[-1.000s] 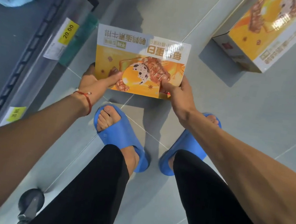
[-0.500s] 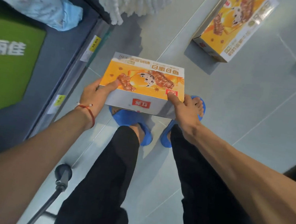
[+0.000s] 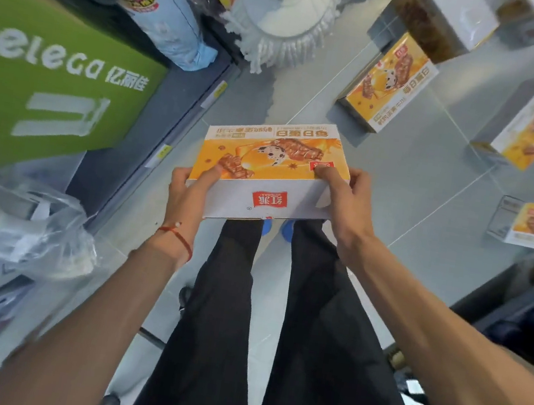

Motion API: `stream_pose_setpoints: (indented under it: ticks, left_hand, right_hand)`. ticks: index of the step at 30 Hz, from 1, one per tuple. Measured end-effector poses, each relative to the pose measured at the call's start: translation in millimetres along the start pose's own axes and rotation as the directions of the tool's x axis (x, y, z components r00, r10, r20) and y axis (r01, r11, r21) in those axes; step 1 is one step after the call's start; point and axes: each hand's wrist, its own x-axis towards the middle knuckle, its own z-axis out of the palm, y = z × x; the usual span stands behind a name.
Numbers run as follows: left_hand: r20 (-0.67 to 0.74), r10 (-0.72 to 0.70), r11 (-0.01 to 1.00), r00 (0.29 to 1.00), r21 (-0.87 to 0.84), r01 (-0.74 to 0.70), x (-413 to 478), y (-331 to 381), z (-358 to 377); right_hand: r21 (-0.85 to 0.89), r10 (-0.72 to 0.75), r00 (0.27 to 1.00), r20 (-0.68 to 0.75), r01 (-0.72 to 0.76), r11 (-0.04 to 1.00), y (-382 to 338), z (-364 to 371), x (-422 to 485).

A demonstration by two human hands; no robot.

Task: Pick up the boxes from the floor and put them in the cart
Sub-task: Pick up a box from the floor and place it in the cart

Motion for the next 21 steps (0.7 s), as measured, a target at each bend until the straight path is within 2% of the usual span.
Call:
stream_pose_setpoints:
  ticks: [5, 9, 12, 15, 21]
  left_hand:
    - [-0.057, 0.072, 0.992, 0.996, -0.1, -0.078, -57, 23, -18]
    - [-0.094, 0.217, 0.974, 0.972, -0.045, -0.222, -99, 48, -42]
    - [-0.112, 0.319, 0.947, 0.941, -0.002, -0.321, -129, 65, -62]
    - [-0.112, 0.345, 0.939, 0.932, 0.024, -0.344, -157, 78, -81]
    - [-0.135, 0.361, 0.932, 0.923, 0.026, -0.361, -208, 80, -109]
  right_hand:
    - [-0.028, -0.157, 0.987, 0.012, 0.158, 0.987, -41, -7, -68]
    - [-0.121, -0.258, 0.962, 0.092, 0.268, 0.956, -75, -14, -123]
    - [-0.102, -0.316, 0.942, 0.109, 0.327, 0.939, -90, -15, -162]
    - [-0.059, -0.35, 0.931, 0.105, 0.357, 0.932, -98, -17, -192]
    - [-0.042, -0.421, 0.863, 0.279, 0.449, 0.893, -105, -29, -232]
